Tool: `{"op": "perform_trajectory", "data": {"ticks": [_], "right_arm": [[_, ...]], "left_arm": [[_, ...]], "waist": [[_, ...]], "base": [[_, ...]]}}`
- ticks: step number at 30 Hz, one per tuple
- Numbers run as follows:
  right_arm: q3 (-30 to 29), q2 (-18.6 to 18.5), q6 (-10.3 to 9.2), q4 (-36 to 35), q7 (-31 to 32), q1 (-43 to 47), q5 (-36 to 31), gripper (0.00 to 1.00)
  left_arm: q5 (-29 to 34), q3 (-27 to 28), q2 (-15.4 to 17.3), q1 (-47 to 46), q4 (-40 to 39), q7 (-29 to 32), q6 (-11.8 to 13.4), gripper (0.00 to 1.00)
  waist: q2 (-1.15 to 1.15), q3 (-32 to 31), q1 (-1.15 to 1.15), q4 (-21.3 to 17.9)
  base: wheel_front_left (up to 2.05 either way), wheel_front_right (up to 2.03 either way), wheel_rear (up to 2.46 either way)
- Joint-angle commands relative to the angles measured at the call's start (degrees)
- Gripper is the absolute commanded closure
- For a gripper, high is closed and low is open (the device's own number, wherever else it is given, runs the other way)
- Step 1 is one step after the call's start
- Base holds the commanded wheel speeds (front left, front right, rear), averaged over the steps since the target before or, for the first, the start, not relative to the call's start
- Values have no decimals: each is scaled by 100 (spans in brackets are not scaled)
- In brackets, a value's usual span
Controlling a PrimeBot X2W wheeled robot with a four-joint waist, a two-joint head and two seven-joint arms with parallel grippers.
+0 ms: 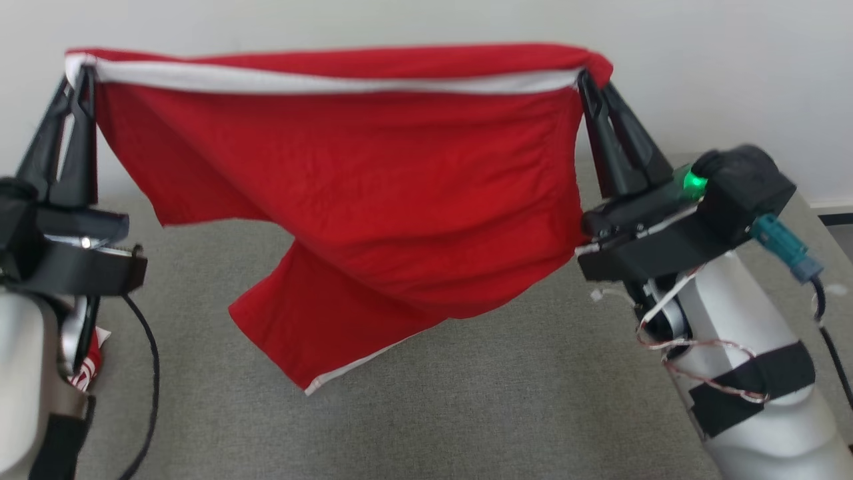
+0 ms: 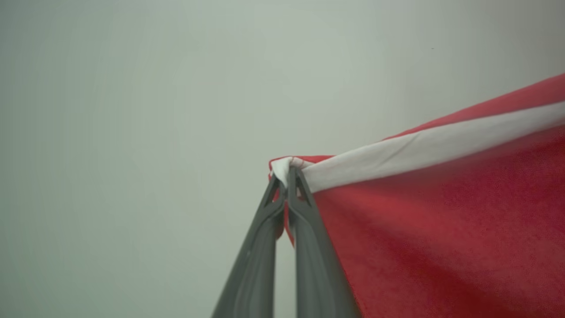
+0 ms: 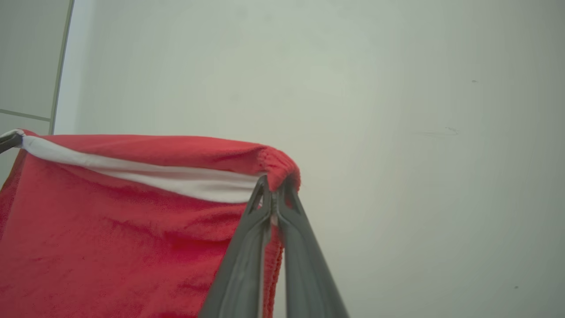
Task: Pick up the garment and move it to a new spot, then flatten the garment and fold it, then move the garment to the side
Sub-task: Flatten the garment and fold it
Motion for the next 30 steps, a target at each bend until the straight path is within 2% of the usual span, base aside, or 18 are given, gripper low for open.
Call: {"op": "perform_trajectory", "data": {"ticks": [1, 4, 8, 13, 16, 20, 24, 30], "right_arm": [[43, -69, -13, 72, 1, -182, 38, 100], [65, -123, -13, 264, 2, -529, 137, 100], [153, -285, -13, 466, 0, -1112, -60, 100], [143, -516, -13, 711, 1, -1951, -296, 100], [19, -693, -13, 834, 1, -2495, -501, 100], [192, -979, -13, 1030, 2, -3294, -888, 100], [207, -1176, -13, 1263, 1, -3888, -1103, 100], [-20, -1307, -13, 1583, 2, -4729, -1474, 100]], "left_arm": [[31, -79, 84, -190, 105, -19, 15, 100], [62, -262, 220, -562, 408, -19, 15, 100], [80, -458, 258, -1145, 730, -19, 15, 100], [235, -670, 139, -1932, 1085, -19, 24, 100], [319, -703, 47, -2463, 1251, -19, 101, 100], [472, -767, -67, -3201, 1386, -19, 228, 100], [580, -847, -155, -3776, 1418, -19, 254, 100], [814, -980, -299, -4605, 1331, -19, 510, 100]], "waist": [[0, 69, 0, 21], [0, 215, 0, 47], [0, 657, 0, 93], [0, 1411, 0, 202], [0, 1932, 0, 306], [0, 2556, 0, 445], [0, 2915, 0, 550], [0, 3371, 0, 743]], "base": [[0, 0, 0], [0, 0, 0], [0, 0, 0], [0, 0, 0], [0, 0, 0], [0, 0, 0], [0, 0, 0], [0, 0, 0]]}}
